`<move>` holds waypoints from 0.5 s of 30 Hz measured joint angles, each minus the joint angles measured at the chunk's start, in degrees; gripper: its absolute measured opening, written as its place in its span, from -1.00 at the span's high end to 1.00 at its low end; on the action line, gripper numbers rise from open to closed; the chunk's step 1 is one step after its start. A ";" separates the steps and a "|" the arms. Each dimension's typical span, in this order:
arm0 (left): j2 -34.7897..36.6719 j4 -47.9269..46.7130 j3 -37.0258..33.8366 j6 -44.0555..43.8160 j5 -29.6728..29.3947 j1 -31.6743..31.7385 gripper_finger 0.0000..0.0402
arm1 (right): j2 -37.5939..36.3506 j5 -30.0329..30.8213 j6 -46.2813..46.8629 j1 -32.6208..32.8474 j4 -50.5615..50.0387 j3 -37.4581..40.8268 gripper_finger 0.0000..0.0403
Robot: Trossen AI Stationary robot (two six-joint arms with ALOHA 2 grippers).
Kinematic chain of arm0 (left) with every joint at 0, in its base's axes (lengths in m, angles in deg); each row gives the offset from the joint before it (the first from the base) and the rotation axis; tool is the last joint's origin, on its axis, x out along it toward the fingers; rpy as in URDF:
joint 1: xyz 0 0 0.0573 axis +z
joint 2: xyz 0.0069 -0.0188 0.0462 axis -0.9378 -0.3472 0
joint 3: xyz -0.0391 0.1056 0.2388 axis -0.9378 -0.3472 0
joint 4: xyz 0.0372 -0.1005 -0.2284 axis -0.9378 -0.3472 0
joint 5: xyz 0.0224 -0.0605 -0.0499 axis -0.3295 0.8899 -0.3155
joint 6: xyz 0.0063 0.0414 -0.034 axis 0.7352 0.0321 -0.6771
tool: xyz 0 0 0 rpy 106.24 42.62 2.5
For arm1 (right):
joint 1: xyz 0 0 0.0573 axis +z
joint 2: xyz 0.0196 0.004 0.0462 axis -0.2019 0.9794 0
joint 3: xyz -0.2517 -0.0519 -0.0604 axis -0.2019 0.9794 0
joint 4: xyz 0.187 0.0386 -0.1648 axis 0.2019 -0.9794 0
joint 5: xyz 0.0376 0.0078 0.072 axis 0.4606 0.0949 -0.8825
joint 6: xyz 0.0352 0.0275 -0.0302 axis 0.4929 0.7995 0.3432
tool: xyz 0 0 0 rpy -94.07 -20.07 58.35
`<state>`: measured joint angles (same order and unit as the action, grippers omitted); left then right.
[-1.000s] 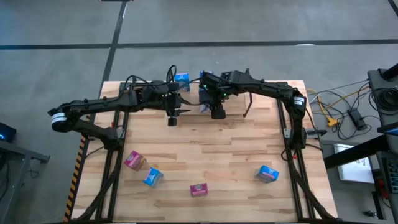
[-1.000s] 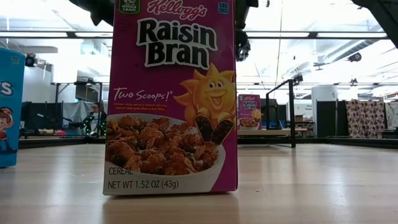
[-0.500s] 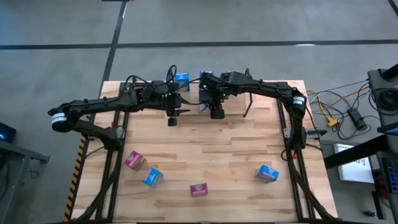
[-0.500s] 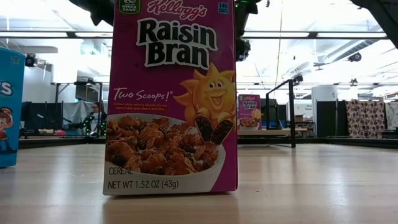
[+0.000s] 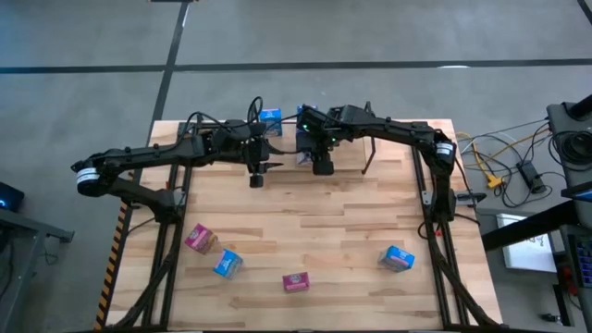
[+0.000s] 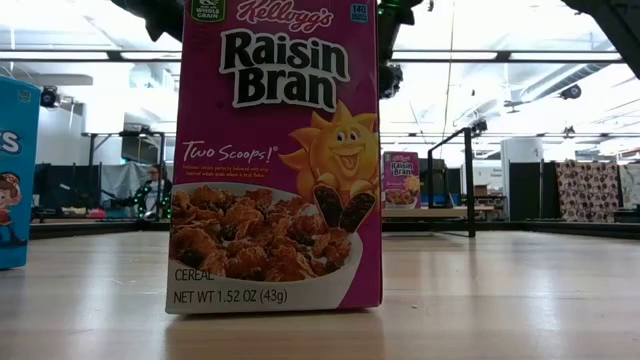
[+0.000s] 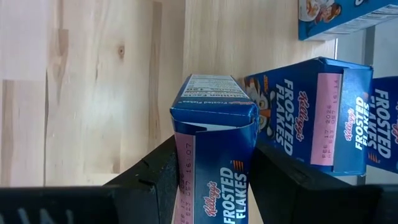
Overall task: Stack cereal on shelf
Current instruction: Put the dark blue cereal box on the shelf aligned with the other dark blue cereal box Adjust the dark blue cereal box on the shelf
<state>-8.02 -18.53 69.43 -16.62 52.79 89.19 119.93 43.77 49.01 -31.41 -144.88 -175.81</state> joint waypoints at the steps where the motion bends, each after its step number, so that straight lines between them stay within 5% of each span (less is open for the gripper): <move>1: 0.00 0.02 0.00 0.00 0.00 0.00 0.39 | 0.00 -0.02 0.20 -0.04 -0.02 0.02 0.22; 15: 0.00 0.46 0.00 0.00 0.00 0.00 0.39 | -0.07 -0.10 0.24 -0.66 0.89 1.79 0.26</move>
<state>-8.02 -18.07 69.43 -16.62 52.79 89.19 119.87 43.66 49.24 -32.07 -143.99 -174.02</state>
